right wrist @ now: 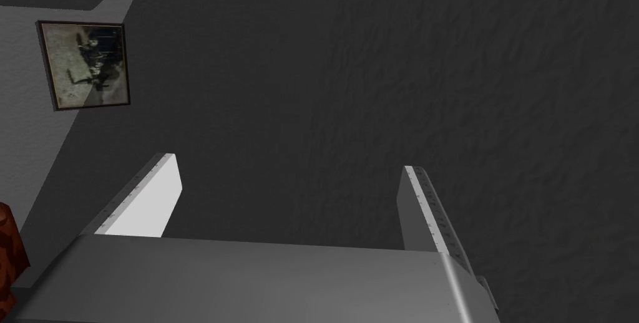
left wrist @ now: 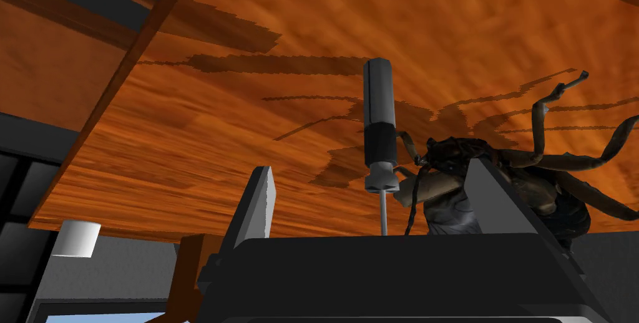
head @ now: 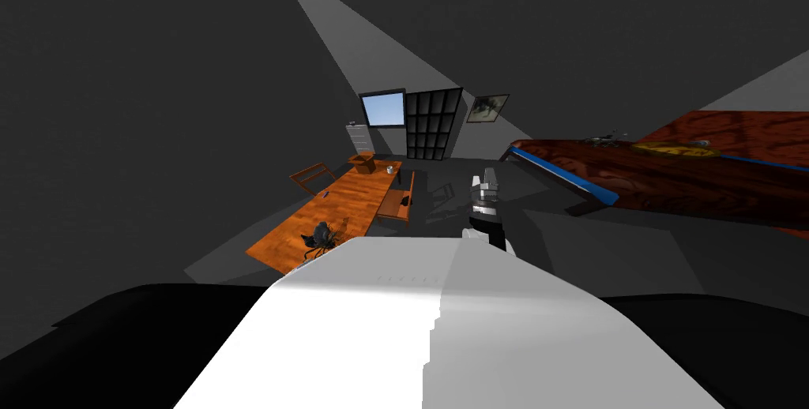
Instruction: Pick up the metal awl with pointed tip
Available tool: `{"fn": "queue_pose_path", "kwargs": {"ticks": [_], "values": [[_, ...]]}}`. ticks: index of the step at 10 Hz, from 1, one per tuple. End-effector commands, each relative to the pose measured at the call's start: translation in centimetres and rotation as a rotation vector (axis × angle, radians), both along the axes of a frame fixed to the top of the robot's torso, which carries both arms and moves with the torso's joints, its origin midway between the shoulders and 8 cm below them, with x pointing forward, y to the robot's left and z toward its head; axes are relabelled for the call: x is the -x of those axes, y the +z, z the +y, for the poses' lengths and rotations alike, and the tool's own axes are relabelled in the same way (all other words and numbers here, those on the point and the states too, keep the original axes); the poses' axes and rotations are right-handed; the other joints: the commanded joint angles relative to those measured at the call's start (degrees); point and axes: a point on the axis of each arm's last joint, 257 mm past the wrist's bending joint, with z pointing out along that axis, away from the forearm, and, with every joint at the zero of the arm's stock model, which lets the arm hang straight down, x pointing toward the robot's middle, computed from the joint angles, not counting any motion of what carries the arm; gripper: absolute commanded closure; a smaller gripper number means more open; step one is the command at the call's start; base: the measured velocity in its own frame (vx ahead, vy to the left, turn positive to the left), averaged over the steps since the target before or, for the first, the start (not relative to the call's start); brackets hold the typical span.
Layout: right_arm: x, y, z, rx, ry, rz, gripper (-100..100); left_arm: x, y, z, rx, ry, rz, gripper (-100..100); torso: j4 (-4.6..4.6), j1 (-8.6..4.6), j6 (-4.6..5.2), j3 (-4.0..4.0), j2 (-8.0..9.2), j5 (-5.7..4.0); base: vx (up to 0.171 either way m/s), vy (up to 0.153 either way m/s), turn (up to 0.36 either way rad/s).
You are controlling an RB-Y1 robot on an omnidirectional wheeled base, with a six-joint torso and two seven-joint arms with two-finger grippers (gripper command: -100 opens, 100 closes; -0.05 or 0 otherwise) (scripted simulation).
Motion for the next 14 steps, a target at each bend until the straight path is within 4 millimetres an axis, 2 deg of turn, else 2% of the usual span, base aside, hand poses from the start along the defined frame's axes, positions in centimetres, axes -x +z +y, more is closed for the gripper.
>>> {"fn": "queue_pose_path", "kwargs": {"ticks": [1,3,4,5,10,11,12,14], "values": [[0.0,0.0,0.0,0.0,0.0,0.0,0,0.4,0.3,1.7,-0.034,0.0,0.022,-100,0.0,0.0,0.0,0.0,0.0,0.0,0.03,0.0,-0.131],[0.0,0.0,0.0,0.0,0.0,0.0,0,0.3,0.3,1.5,-0.032,0.001,0.02,-100,0.01,-0.01,-0.05,0.05,0.09,0.01,0.006,0.001,-0.003],[0.0,0.0,0.0,0.0,0.0,0.0,0,0.3,0.3,1.5,-0.032,0.001,0.021,0,0.02,-0.01,-0.05,0.07,0.14,0.01,0.0,0.0,0.0],[0.0,0.0,0.0,0.0,0.0,0.0,0,-0.2,-0.3,0.9,-0.033,0.009,0.018,-100,0.03,-0.02,-0.05,0.09,0.16,0.01,-0.022,0.033,-0.054],[0.0,0.0,0.0,0.0,0.0,0.0,0,-1.3,-1.7,-0.7,-0.031,0.026,0.02,-100,0.03,0.57,0.0,0.09,0.16,0.21,-0.03,0.06,-0.043],[0.0,0.0,0.0,0.0,0.0,0.0,0,-1.2,-1.6,-0.5,-0.031,0.024,0.019,-100,0.03,0.61,0.0,0.07,0.13,0.24,-0.014,0.021,-0.008],[0.0,0.0,0.0,0.0,0.0,0.0,0,-1.2,-1.6,-0.5,-0.032,0.024,0.019,100,0.01,0.55,-0.01,0.04,0.07,0.23,0.0,0.0,0.0],[0.0,0.0,0.0,0.0,0.0,0.0,0,-1.1,-1.6,-0.5,-0.032,0.025,0.02,100,0.0,0.45,0.02,0.0,0.0,0.22,0.0,0.0,0.0]]}}
